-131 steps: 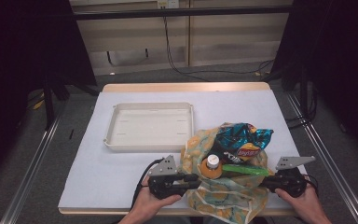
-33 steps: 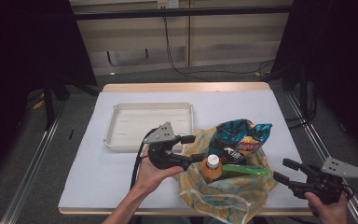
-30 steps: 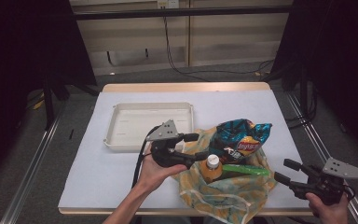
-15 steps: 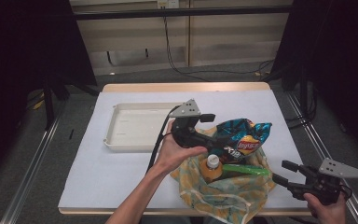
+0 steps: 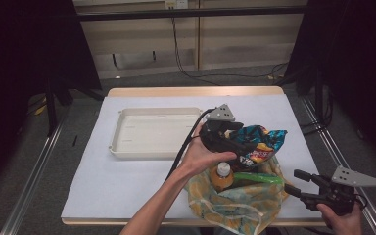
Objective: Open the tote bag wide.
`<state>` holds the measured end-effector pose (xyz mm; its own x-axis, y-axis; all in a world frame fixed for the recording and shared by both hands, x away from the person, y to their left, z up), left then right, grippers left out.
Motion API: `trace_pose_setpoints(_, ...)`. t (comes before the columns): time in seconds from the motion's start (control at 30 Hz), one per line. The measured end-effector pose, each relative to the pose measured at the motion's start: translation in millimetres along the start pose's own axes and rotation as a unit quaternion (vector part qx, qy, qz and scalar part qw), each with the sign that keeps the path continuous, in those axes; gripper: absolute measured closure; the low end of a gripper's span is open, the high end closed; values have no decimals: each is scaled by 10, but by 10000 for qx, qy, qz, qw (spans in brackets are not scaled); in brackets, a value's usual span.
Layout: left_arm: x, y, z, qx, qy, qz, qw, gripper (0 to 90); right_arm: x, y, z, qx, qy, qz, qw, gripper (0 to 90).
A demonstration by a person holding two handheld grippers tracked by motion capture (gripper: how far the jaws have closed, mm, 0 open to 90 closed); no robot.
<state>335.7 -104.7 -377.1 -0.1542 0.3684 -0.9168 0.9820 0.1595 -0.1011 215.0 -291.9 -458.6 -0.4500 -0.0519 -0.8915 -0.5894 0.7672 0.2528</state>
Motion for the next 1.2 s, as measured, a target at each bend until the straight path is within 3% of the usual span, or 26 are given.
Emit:
trace_pose_setpoints(0.1, 5, 23, -75, -68, -31, 66, 10000, 370, 2, -4, 1, -3, 0, 3, 10000, 332)
trace_pose_setpoints(0.3, 11, 34, -173, -43, -123, 223, 9997, 561, 4, -4, 7, 15, 11, 5, 10000, 333)
trace_pose_setpoints(0.5, -2, 32, -227, -12, -168, 314, 9994, 673, 7, -6, 10, 13, 20, 5, 10000, 334)
trace_pose_setpoints(0.87, -102, 47, -345, -22, -352, 333, 9988, 764, -6, -2, 1, -14, -20, 15, 10000, 330)
trace_pose_setpoints(1.1, -159, 39, -436, 60, -528, 233, 9983, 781, -13, -9, -12, 0, -53, 39, 10000, 327)
trace_pose_setpoints(1.2, -214, -4, -459, 112, -584, 327, 9977, 784, -16, -10, -11, -9, -67, 34, 10000, 325)
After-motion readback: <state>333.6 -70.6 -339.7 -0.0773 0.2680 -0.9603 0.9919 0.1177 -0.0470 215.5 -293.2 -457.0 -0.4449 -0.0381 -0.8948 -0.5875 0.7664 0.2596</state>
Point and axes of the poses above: each handheld gripper's, and its own axes: z roughly forward along the jaws, x roughly out of its underside, y roughly to its left, the point moved 8 cm from there along z, roughly forward along the jaws, and after that the axes turned 3 degrees about z, right-handed, at the moved point
